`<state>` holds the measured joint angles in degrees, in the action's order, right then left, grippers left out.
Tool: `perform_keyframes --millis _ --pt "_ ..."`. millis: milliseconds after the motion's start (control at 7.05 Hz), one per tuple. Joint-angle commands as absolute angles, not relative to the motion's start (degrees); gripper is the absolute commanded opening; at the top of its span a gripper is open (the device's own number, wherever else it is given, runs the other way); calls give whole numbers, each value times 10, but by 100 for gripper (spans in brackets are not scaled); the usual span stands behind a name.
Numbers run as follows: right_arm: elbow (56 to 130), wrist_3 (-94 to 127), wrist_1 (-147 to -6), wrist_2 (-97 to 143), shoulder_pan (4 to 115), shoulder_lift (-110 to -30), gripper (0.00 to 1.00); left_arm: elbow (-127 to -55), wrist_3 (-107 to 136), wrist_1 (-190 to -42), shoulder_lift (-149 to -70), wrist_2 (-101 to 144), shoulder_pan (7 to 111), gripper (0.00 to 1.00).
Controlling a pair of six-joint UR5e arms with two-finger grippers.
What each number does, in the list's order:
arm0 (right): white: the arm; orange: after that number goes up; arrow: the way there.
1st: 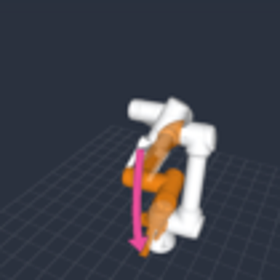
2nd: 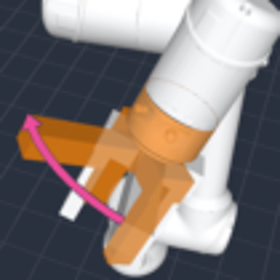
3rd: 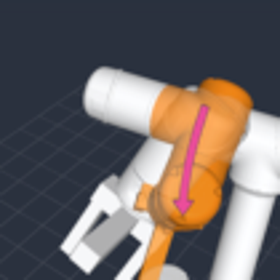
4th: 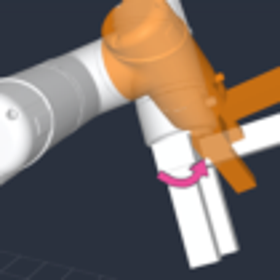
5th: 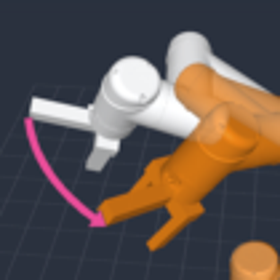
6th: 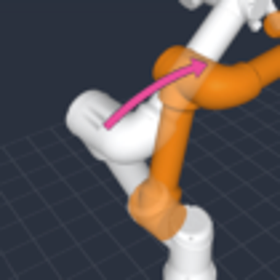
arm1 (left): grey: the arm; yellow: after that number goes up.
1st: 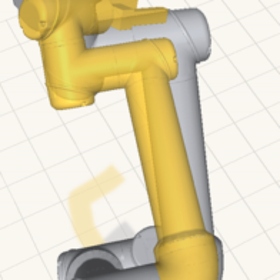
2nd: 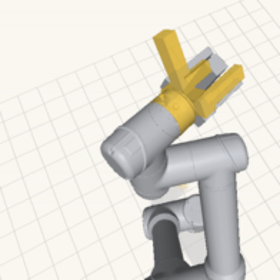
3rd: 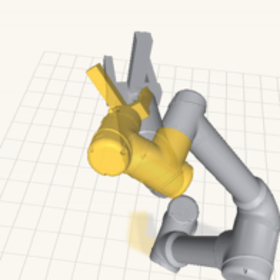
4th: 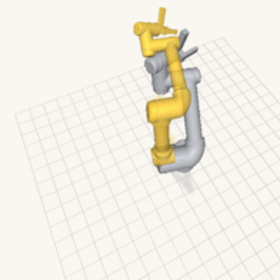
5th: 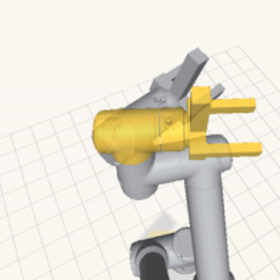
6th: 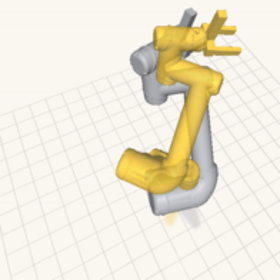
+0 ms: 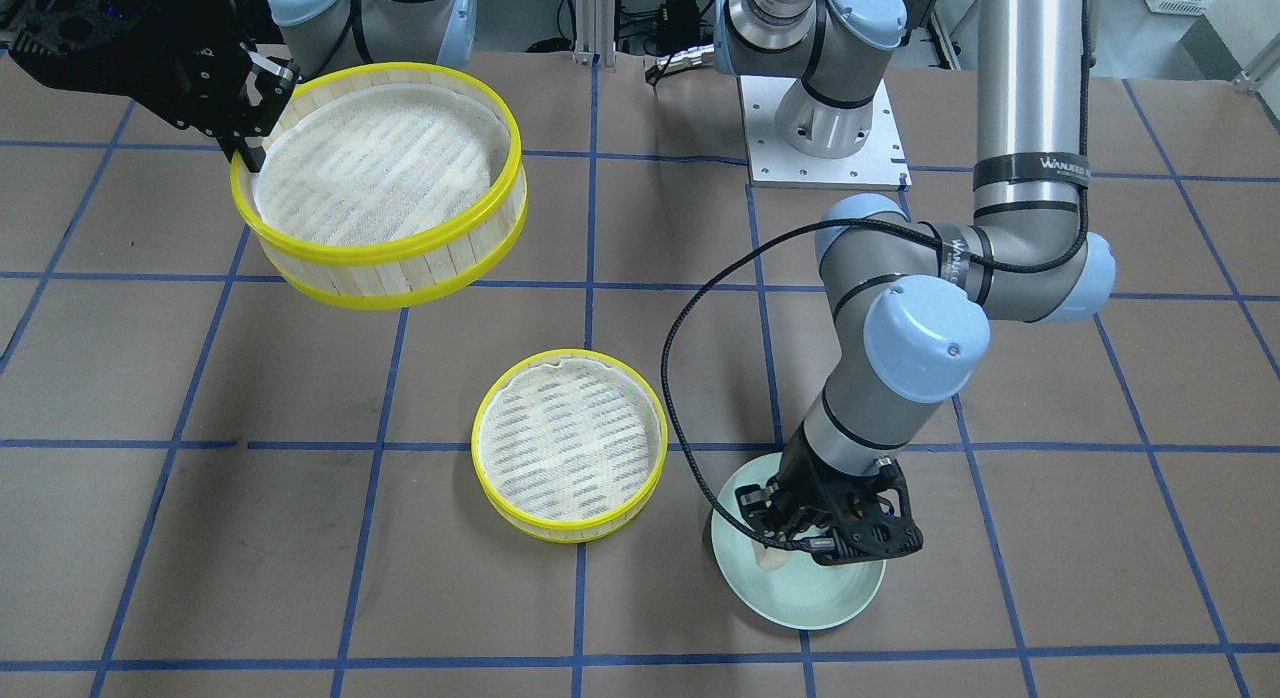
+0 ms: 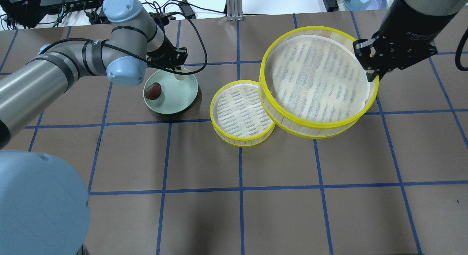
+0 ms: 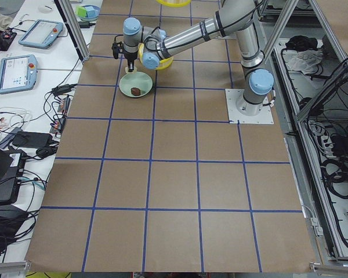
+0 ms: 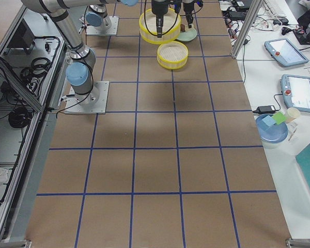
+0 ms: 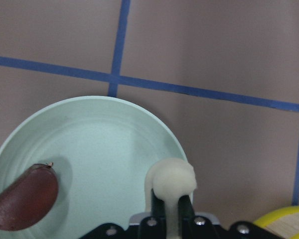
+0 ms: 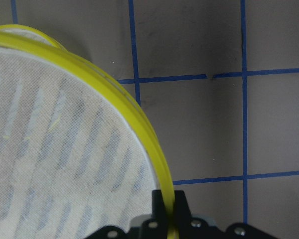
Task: Place buns in different layers of steamer
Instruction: 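Carry the white bun into the lower steamer tier and release it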
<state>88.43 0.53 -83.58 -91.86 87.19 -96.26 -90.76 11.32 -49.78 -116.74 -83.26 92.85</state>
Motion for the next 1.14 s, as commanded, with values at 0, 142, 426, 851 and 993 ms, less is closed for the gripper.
perform_keyframes --millis 0,142,426,851,993 --pt "884 8 -836 -919 872 -962 0 -908 118 -502 -1142 -834 995 0" --pt "884 8 -836 -919 872 -962 0 -911 151 -498 -1143 -831 1020 0" --pt "884 8 -836 -919 872 -962 0 -918 180 -498 -1151 -829 1059 0" --pt "884 5 -836 -919 872 -962 0 -939 189 -497 -1153 -828 1089 29" --pt "884 4 -836 -919 872 -962 0 -939 189 -498 -1153 -830 1096 89"
